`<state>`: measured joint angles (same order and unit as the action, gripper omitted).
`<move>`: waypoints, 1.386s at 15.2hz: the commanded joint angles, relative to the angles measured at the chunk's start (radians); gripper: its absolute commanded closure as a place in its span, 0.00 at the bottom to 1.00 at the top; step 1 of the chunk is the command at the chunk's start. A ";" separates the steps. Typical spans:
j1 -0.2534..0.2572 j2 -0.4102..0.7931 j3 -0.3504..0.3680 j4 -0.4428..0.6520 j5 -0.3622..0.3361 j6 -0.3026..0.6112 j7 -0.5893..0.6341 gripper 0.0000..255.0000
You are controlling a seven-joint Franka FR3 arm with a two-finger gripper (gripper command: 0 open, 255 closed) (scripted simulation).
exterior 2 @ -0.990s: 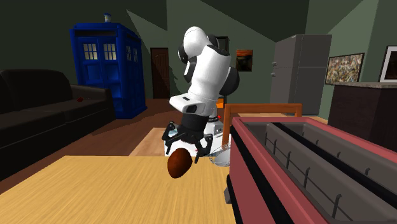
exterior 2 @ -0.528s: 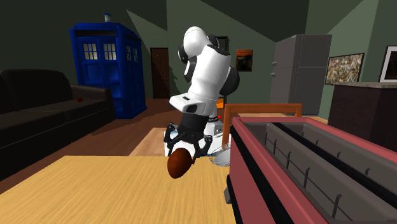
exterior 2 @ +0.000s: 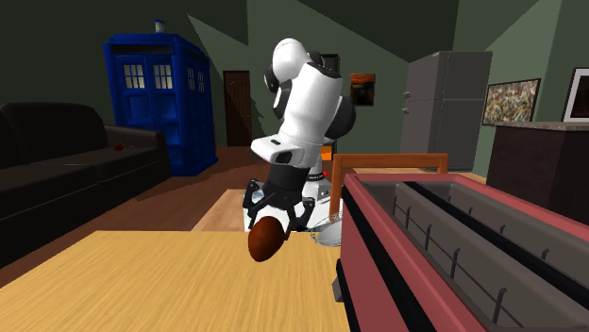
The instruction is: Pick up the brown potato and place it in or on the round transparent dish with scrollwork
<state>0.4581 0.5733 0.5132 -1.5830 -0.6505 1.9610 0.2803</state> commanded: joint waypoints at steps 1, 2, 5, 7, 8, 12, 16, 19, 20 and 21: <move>-0.001 -0.009 0.004 0.007 0.007 -0.015 -0.007 1.00; -0.001 -0.015 0.006 0.012 0.011 -0.023 -0.012 1.00; -0.003 -0.031 0.012 0.028 0.024 -0.051 -0.027 1.00; -0.004 -0.041 0.016 0.039 0.032 -0.069 -0.037 1.00; -0.004 -0.046 0.018 0.046 0.035 -0.079 -0.042 1.00; -0.004 -0.063 0.025 0.073 0.049 -0.118 -0.061 1.00; -0.002 -0.078 0.030 0.106 0.062 -0.158 -0.080 1.00; 0.000 -0.086 0.034 0.133 0.069 -0.190 -0.094 1.00; 0.001 -0.089 0.035 0.143 0.072 -0.201 -0.099 1.00; 0.002 -0.091 0.036 0.153 0.074 -0.212 -0.104 1.00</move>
<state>0.4598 0.4857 0.5478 -1.4399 -0.5794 1.7605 0.1822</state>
